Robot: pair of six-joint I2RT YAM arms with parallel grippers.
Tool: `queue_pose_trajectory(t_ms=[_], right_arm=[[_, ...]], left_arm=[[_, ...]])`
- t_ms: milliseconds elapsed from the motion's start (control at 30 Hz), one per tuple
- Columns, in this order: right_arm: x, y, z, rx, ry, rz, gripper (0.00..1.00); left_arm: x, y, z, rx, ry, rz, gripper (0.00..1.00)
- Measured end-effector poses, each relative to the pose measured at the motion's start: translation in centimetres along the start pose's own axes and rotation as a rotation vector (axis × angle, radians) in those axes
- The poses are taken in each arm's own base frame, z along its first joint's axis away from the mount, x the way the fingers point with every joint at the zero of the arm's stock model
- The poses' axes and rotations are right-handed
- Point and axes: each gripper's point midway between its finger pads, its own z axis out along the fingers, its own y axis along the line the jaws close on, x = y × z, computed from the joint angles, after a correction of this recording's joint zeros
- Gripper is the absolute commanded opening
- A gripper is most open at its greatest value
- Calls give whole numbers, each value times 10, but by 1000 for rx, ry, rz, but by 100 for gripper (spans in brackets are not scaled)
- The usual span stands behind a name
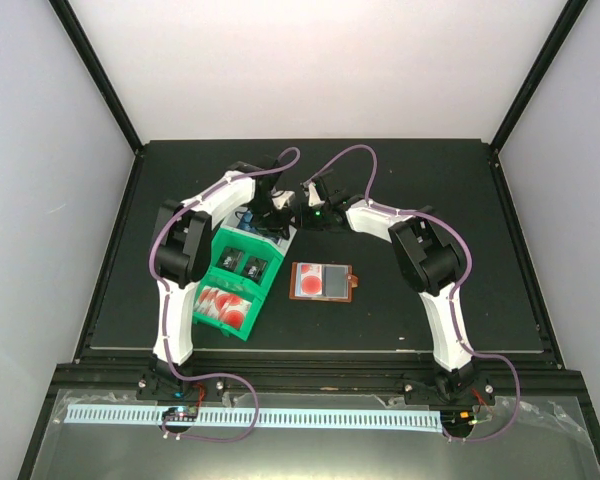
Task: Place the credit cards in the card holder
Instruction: Pick up the credit card from the storage box.
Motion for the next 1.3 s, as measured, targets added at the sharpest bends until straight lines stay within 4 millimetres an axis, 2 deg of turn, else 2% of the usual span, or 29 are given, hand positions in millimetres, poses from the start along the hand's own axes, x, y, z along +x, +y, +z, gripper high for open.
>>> queue_pose_trajectory(t_ms=[367,600,1300], right_arm=[[-1,-1,0,4,-5,3,44],[-1,-1,0,5,-6,4,44],[-1,-1,0,6,-6,4,44]], left_arm=[[0,-2,-5,3,-6,2,21],[1,-4,-10,9,-10,9,28],[3,-8,-16,20,-10,12,22]])
